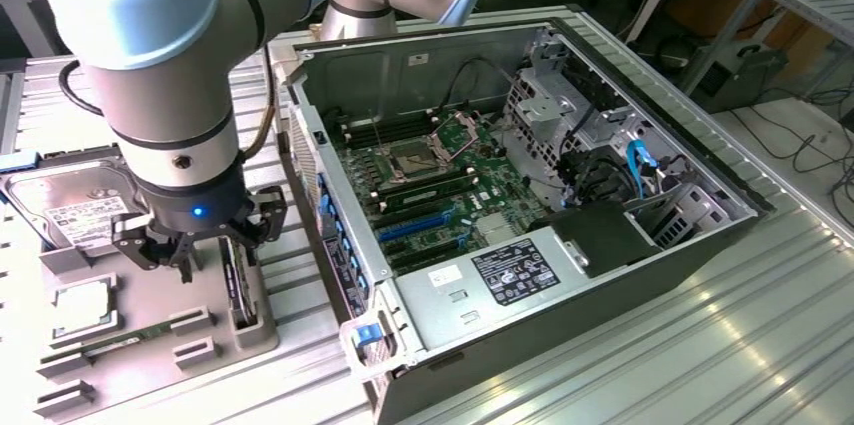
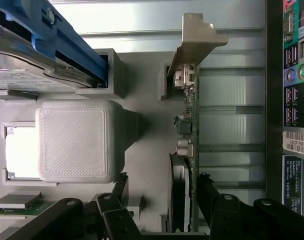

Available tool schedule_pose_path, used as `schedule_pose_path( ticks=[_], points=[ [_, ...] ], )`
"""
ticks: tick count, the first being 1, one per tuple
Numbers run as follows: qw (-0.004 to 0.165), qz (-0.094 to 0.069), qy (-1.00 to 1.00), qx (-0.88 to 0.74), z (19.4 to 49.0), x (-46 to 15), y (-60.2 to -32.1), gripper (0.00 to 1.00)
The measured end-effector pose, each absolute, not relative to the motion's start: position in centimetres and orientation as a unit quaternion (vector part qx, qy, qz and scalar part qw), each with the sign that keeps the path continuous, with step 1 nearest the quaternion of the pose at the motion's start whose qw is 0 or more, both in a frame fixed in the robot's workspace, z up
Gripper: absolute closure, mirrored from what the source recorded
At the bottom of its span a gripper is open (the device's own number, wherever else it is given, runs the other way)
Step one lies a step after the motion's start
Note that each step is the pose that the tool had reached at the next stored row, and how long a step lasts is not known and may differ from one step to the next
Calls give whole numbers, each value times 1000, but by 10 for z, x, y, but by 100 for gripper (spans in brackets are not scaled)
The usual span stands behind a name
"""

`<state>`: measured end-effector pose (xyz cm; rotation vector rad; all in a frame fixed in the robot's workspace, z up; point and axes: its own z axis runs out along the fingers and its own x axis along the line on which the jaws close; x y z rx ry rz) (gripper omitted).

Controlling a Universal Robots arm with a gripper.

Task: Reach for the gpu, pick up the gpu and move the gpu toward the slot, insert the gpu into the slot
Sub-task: 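Pick up the gpu and move the gpu toward the slot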

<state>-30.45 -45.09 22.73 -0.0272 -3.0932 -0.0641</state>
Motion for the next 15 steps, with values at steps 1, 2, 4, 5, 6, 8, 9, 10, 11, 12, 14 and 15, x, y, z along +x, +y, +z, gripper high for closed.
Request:
schedule_pose_path(
  ticks=[1, 2, 4, 5, 6, 8, 9, 10, 11, 12, 14, 15],
  points=[
    [25, -21, -999, -9, 226, -304, -451, 34],
    [26, -21, -999, -9, 223, -304, -451, 34],
    [28, -21, -999, -9, 220, -303, -451, 34],
    [29, -21, -999, -9, 219, -303, -451, 34],
    [29, -21, -999, -9, 219, -302, -451, 34],
    [29, -21, -999, -9, 219, -302, -451, 34],
    [29, -21, -999, -9, 219, -302, -451, 34],
    [29, -21, -999, -9, 219, -302, -451, 34],
    [29, -21, -999, -9, 219, -302, -451, 34],
    [29, -21, -999, -9, 219, -302, -451, 34],
    [29, -21, -999, -9, 219, -302, -451, 34],
    [29, -21, -999, -9, 219, -302, -451, 34]
  ],
)
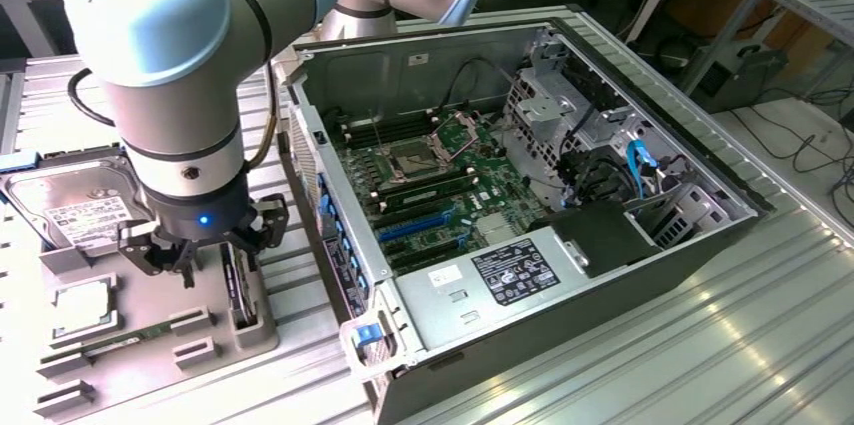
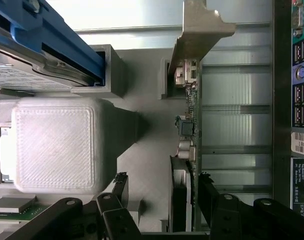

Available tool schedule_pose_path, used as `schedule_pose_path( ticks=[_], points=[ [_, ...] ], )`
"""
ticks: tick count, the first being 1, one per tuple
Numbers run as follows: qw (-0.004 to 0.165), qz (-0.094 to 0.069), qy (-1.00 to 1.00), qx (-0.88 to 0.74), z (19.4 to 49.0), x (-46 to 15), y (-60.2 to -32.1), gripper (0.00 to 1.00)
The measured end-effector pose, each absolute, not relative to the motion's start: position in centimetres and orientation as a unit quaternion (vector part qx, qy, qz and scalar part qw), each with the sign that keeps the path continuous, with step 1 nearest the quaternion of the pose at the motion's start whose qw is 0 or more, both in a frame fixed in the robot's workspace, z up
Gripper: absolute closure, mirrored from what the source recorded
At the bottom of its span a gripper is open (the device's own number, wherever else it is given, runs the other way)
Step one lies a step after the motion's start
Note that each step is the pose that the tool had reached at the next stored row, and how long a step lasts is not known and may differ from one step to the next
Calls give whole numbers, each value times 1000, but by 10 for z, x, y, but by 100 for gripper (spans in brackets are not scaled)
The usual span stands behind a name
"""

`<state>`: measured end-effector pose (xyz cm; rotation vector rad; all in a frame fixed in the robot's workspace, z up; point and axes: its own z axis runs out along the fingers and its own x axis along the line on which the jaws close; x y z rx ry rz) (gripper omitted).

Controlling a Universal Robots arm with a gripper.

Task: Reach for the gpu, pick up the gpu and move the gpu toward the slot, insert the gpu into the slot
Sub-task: 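Pick up the gpu and move the gpu toward the slot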

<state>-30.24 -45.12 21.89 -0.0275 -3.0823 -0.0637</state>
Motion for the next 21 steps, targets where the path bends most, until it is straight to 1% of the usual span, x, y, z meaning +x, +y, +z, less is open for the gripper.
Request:
schedule_pose_path(
  ticks=[9, 11, 14, 21],
  points=[
    [29, -21, -999, -9, 219, -297, -452, 34],
    [23, -21, -999, -9, 218, -296, -452, 34],
    [7, -21, -1000, -8, 218, -296, -452, 34],
    [6, -21, -1000, -8, 218, -299, -452, 34]
  ],
)
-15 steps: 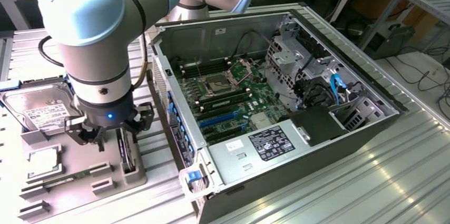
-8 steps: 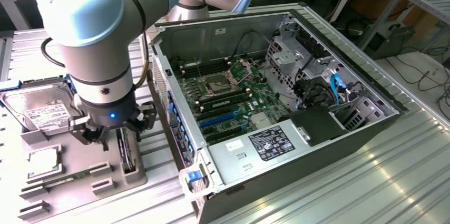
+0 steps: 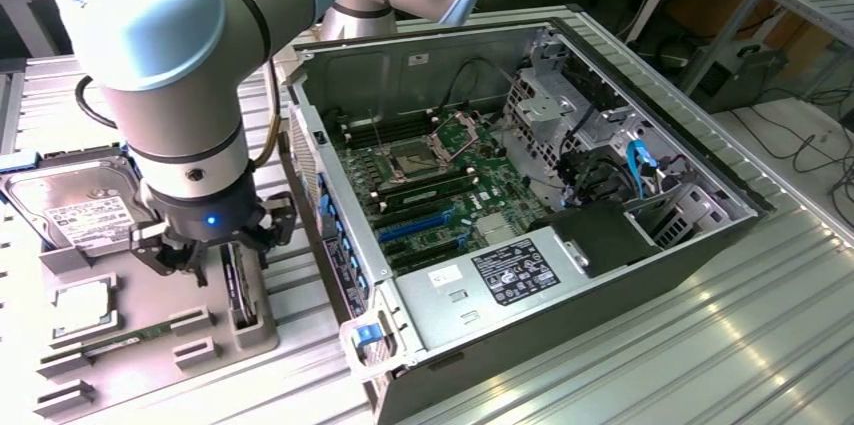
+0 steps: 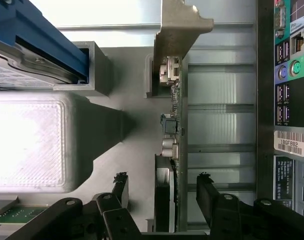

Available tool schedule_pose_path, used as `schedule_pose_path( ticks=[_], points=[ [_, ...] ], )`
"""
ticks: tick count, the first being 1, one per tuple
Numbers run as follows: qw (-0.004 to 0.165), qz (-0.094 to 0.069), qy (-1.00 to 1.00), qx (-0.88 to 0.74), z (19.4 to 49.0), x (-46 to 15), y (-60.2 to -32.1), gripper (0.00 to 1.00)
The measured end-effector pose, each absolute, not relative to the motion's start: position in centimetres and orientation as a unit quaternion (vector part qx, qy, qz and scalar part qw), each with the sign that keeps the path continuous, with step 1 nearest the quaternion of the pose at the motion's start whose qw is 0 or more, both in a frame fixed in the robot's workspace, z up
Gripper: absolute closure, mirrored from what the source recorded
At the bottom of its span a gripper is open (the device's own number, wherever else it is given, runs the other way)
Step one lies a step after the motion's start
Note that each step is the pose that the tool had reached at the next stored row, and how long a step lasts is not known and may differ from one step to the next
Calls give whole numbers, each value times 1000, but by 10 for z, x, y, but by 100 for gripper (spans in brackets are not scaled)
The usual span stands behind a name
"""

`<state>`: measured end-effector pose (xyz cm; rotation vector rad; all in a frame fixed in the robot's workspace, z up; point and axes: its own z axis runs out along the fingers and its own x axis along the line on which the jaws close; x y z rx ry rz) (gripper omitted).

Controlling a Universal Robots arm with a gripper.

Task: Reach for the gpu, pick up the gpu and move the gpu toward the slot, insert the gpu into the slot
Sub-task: 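Pick up the gpu and move the gpu toward the slot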

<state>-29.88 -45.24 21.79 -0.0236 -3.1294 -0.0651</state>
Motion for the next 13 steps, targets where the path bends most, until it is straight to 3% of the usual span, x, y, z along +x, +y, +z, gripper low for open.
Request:
schedule_pose_path(
  ticks=[2, 4, 5, 10, 11, 13],
  points=[
    [6, -21, -1000, -8, 218, -299, -452, 42],
    [6, -21, -1000, -8, 218, -299, -452, 42],
    [6, -21, -1000, -8, 218, -299, -452, 49],
    [6, -21, -1000, -8, 218, -299, -452, 50],
    [6, -21, -1000, -8, 218, -299, -452, 58],
    [6, -21, -1000, -8, 217, -299, -452, 58]
  ],
)
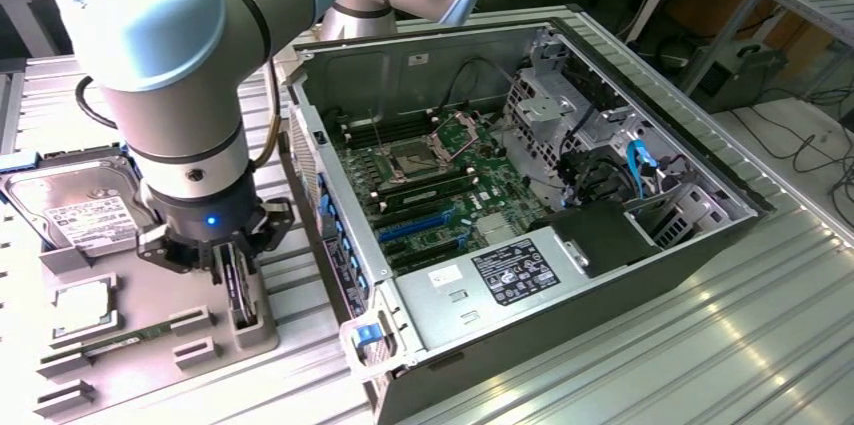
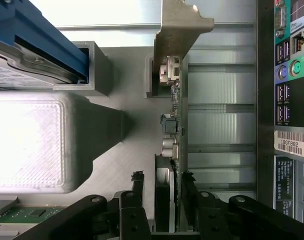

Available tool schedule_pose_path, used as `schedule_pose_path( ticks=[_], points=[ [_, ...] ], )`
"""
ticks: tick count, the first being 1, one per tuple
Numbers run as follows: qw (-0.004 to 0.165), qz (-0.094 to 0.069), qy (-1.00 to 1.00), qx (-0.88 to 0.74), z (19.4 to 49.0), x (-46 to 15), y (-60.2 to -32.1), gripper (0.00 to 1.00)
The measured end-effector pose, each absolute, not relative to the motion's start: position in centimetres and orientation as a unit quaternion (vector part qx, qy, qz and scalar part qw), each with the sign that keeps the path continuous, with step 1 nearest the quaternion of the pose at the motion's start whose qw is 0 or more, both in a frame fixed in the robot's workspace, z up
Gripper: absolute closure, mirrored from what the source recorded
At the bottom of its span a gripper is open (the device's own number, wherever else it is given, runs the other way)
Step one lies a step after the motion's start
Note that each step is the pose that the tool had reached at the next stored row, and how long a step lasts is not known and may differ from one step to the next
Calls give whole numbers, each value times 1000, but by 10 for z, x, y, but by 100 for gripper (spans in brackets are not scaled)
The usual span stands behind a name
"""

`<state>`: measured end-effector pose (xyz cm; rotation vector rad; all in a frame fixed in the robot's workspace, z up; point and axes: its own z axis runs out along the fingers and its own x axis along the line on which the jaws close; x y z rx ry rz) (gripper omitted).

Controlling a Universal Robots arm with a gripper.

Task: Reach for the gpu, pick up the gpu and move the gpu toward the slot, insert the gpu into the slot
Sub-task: 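Pick up the gpu and move the gpu toward the slot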

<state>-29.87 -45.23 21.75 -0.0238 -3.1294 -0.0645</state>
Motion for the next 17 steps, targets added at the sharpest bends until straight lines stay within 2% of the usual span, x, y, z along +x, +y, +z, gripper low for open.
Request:
schedule_pose_path(
  ticks=[1, 2, 3, 4, 17],
  points=[
    [6, -21, -1000, -8, 217, -299, -452, 59],
    [6, -21, -1000, -8, 217, -299, -452, 66],
    [6, -21, -1000, -8, 217, -299, -452, 66],
    [6, -21, -1000, -8, 217, -299, -452, 72],
    [6, -21, -1000, -8, 220, -299, -452, 72]
  ],
)
